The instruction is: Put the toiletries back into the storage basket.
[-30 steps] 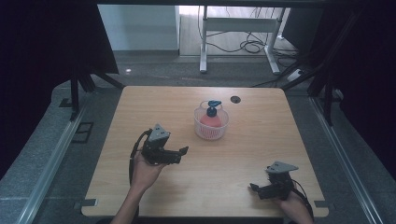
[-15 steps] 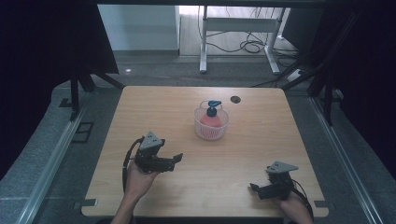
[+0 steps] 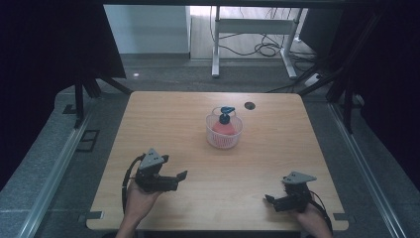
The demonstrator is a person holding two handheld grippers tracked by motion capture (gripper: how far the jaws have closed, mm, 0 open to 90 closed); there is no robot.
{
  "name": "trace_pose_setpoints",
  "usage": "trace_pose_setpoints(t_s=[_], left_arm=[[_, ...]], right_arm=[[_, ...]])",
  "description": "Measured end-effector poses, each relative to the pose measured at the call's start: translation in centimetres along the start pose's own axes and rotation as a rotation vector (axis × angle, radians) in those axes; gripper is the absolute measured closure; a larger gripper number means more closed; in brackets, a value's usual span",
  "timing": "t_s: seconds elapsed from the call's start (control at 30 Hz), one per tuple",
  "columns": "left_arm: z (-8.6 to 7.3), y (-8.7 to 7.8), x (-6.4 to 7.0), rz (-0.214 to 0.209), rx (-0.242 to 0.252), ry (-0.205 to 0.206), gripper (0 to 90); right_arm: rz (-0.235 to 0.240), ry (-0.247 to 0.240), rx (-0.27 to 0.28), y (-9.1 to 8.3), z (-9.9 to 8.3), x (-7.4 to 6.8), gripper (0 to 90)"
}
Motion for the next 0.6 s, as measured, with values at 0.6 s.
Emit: trace_pose_setpoints(t_s=[0.6], left_arm=[[-3.9,-0.3,0.0,0.028,-0.022,-0.007,11.5]], right_arm=[[0.0,0.003,-0.001,0.0,0.0,0.0,0.0]])
Point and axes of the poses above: each handheld gripper's, and its own axes: y roughly forward along the jaws, z roughly out of its top, x roughly to its right, the point moved 8 cm from there along y, roughly forward along the jaws
